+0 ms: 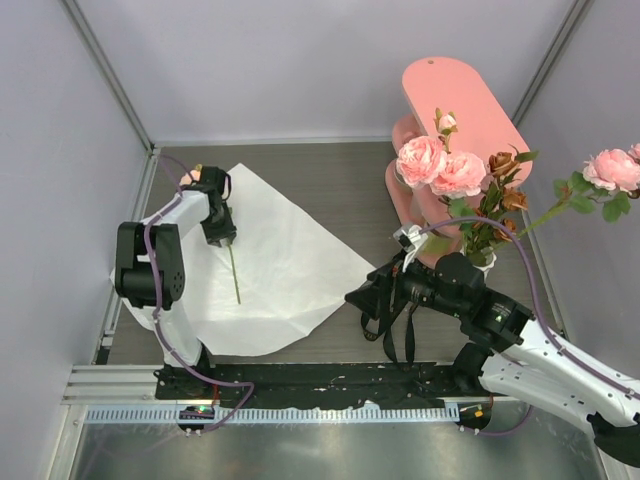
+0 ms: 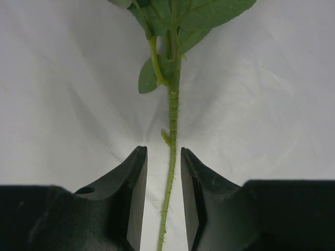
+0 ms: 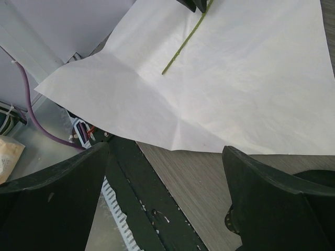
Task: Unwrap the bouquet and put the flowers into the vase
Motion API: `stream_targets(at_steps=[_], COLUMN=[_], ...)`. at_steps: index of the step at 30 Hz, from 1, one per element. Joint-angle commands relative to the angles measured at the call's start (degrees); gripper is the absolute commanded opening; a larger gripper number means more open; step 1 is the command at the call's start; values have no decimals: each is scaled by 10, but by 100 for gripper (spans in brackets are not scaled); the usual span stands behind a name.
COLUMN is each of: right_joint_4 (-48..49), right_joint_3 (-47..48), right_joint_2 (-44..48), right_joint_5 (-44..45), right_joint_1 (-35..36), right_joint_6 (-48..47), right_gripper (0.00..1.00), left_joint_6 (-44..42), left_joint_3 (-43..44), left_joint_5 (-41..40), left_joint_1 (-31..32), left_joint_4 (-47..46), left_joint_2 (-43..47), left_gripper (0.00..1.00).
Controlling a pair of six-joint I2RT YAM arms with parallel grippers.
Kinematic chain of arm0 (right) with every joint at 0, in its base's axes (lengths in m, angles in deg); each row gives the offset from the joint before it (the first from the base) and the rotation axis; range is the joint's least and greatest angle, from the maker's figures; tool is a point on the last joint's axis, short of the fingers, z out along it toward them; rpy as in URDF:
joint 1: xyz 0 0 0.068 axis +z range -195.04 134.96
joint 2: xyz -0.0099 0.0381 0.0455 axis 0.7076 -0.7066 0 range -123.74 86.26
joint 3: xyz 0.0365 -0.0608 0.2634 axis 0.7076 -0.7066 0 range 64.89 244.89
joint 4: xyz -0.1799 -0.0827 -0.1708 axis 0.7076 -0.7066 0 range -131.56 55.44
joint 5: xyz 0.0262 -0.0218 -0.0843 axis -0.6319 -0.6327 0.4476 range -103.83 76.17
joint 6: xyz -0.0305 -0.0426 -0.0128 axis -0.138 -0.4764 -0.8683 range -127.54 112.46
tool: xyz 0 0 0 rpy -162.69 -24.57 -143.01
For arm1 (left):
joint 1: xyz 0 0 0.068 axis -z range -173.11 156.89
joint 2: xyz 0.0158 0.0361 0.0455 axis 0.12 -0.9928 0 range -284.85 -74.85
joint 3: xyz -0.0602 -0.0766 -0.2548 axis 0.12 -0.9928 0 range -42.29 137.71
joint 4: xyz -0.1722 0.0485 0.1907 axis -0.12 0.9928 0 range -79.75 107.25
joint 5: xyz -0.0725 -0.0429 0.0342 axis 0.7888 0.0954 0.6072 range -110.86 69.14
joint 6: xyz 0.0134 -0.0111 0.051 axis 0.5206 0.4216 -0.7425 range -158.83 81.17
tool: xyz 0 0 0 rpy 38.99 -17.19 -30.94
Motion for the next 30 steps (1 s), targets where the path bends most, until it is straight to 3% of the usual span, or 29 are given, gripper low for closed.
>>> stream_targets(at_steps=[1, 11, 19, 23, 25, 30], right_joint_4=[22, 35, 65, 77, 85, 78], right_joint_3=[-4, -9, -7, -1, 2, 16], right_joint_2=[17, 12, -18, -28, -30, -56], right_joint_5=[-5, -2, -2, 4, 8, 58], right_joint_1=[6, 8, 14, 16, 16, 18], right_joint_6=[-10, 2, 10, 22, 28, 53], right_gripper=[96, 96, 96, 96, 96, 98], left_joint_6=[-8, -11, -10, -9, -9, -6], left_joint_3=[20, 46, 46, 54, 55, 37], left_joint_5=[-17, -15, -22, -33, -40, -46], left_joint_1=[4, 11, 13, 13, 13, 15], left_joint_4=[7, 13, 12, 23, 25, 6], left_joint_2=[-9, -50, -64, -76, -69, -19], left_gripper=[35, 30, 17, 5, 1, 0])
